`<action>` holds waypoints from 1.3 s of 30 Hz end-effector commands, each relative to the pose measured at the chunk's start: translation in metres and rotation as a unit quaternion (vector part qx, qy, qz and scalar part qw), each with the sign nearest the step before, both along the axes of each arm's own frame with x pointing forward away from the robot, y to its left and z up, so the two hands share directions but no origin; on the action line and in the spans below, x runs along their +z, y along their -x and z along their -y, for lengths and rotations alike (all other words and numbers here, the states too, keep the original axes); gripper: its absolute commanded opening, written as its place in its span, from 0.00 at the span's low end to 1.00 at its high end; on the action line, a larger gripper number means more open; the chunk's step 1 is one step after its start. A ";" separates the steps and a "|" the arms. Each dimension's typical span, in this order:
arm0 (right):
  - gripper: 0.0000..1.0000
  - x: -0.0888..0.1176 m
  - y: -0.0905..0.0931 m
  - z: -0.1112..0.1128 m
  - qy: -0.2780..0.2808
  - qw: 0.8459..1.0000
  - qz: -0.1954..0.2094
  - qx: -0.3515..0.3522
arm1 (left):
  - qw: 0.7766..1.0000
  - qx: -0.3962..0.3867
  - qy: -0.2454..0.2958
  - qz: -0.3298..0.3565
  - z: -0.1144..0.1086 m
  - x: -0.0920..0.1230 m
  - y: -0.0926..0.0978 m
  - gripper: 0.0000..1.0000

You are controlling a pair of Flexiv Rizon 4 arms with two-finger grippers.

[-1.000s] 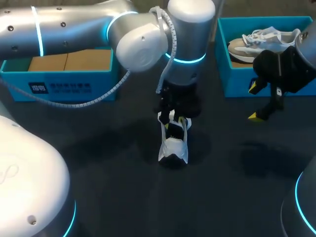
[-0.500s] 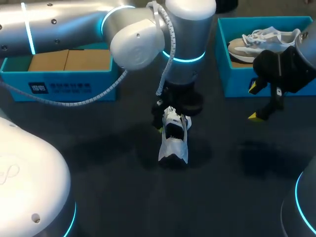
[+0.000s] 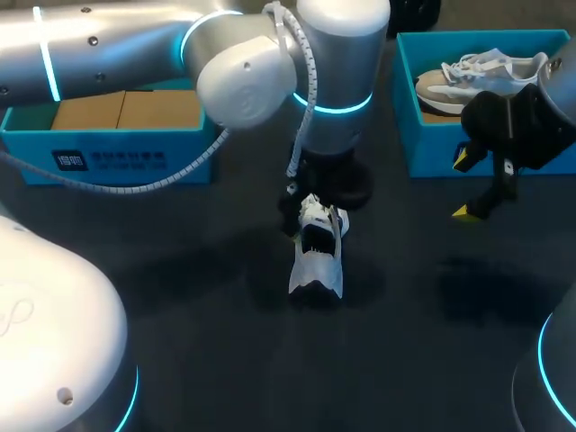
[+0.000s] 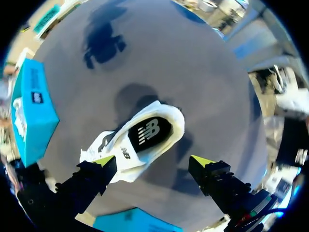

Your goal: Take the shoe out of the shoebox, open the shoe tongue, remove and reinsert the insole, then place the shoe into the shoebox

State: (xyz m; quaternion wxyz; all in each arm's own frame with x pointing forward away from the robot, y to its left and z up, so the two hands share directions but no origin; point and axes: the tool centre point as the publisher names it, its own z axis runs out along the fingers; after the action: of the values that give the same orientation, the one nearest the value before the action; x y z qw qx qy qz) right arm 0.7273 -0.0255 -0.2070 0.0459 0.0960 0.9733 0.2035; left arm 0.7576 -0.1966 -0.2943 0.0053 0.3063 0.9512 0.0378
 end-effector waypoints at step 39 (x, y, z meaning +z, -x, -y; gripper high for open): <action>1.00 -0.001 0.001 0.000 0.001 1.000 0.001 -0.001 | 0.971 0.201 0.111 0.071 0.015 -0.080 0.065 0.99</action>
State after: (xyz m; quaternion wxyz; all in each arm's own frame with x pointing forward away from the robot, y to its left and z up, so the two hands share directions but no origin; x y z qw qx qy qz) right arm 0.7273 -0.0256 -0.2070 0.0459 0.0960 0.9733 0.2034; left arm 0.6902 -0.2025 -0.3582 0.1027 0.1074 0.9879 -0.0446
